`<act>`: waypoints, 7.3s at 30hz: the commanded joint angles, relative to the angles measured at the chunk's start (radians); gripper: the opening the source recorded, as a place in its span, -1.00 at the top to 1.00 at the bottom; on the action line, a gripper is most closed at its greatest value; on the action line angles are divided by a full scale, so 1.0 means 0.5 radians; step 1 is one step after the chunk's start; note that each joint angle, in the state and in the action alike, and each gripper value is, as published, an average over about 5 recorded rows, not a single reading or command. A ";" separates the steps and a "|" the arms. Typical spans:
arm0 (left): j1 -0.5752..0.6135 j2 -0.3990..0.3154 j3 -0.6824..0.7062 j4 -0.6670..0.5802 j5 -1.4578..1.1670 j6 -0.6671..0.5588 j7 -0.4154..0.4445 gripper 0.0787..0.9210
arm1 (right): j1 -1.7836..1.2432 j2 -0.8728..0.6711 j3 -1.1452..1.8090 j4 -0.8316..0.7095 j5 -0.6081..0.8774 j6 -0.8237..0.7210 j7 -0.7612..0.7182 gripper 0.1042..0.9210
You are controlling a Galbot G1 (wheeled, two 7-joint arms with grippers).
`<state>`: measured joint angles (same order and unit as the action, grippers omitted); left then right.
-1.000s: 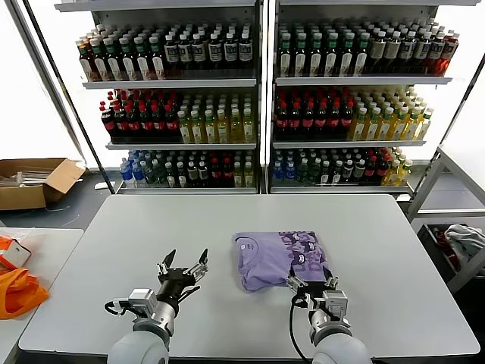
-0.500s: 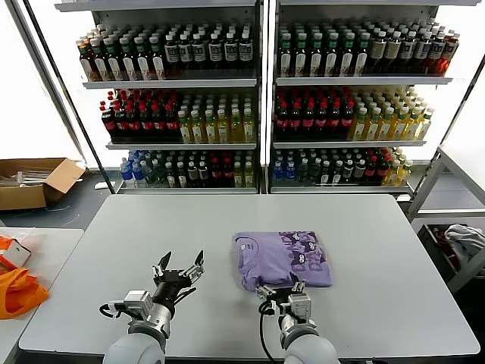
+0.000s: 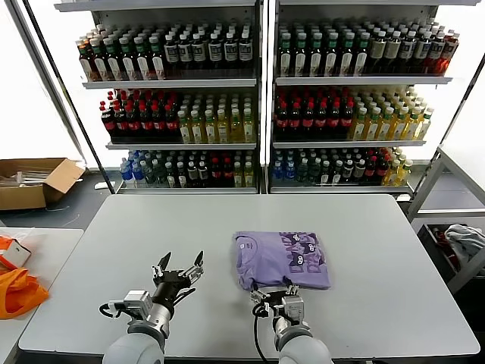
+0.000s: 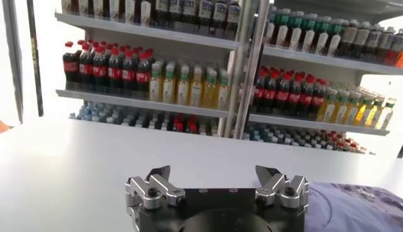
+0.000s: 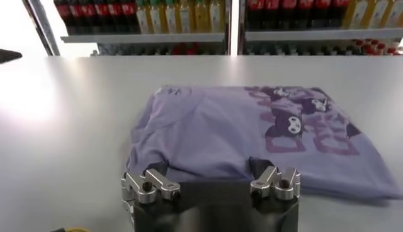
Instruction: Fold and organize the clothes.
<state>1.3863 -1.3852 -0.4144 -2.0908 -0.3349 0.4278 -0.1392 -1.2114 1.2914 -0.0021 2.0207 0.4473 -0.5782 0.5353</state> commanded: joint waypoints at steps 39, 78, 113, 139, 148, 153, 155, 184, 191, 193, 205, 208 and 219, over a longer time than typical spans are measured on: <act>0.010 0.010 -0.064 0.025 -0.024 0.020 0.009 -0.77 | 0.544 0.222 -0.082 -0.818 -0.182 0.082 -0.210 -0.76; 0.021 -0.054 -0.072 -0.045 0.232 -0.300 0.104 -0.77 | -0.328 -0.366 1.304 0.095 -0.178 0.107 -0.329 -0.76; 0.258 -0.169 -0.228 -0.162 0.266 -0.356 0.181 -0.77 | -0.270 -0.326 1.215 0.147 -0.161 0.085 -0.314 -0.76; 0.287 -0.130 -0.205 -0.239 0.228 -0.352 0.182 -0.77 | -0.383 -0.274 1.216 0.223 -0.208 0.106 -0.312 -0.76; 0.280 -0.132 -0.200 -0.244 0.228 -0.351 0.183 -0.77 | -0.396 -0.284 1.231 0.239 -0.207 0.104 -0.312 -0.76; 0.279 -0.128 -0.201 -0.246 0.224 -0.350 0.182 -0.77 | -0.397 -0.280 1.224 0.240 -0.211 0.102 -0.311 -0.76; 0.278 -0.126 -0.202 -0.246 0.221 -0.349 0.180 -0.77 | -0.395 -0.279 1.222 0.239 -0.213 0.102 -0.310 -0.76; 0.248 -0.037 -0.209 -0.234 0.172 -0.315 0.139 -0.77 | -0.435 -0.245 1.199 0.255 -0.229 0.101 -0.365 -0.76; 0.217 -0.041 -0.168 -0.177 0.172 -0.315 0.136 -0.77 | -0.457 -0.210 1.197 0.270 -0.236 0.129 -0.408 -0.76; 0.211 -0.035 -0.168 -0.174 0.169 -0.313 0.136 -0.77 | -0.460 -0.201 1.196 0.273 -0.241 0.131 -0.417 -0.76; 0.244 -0.030 -0.189 -0.209 0.150 -0.323 0.140 -0.77 | -0.479 -0.212 1.190 0.303 -0.260 0.127 -0.439 -0.76; 0.253 -0.037 -0.187 -0.232 0.151 -0.318 0.141 -0.77 | -0.481 -0.218 1.181 0.307 -0.264 0.127 -0.438 -0.76; 0.284 -0.048 -0.198 -0.309 0.218 -0.314 0.159 -0.77 | -0.466 -0.245 1.157 0.311 -0.261 0.121 -0.433 -0.76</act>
<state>1.5223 -1.4120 -0.5107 -2.2288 -0.2460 0.2744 -0.0631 -1.4450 1.1689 0.5816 2.1762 0.3167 -0.5162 0.3189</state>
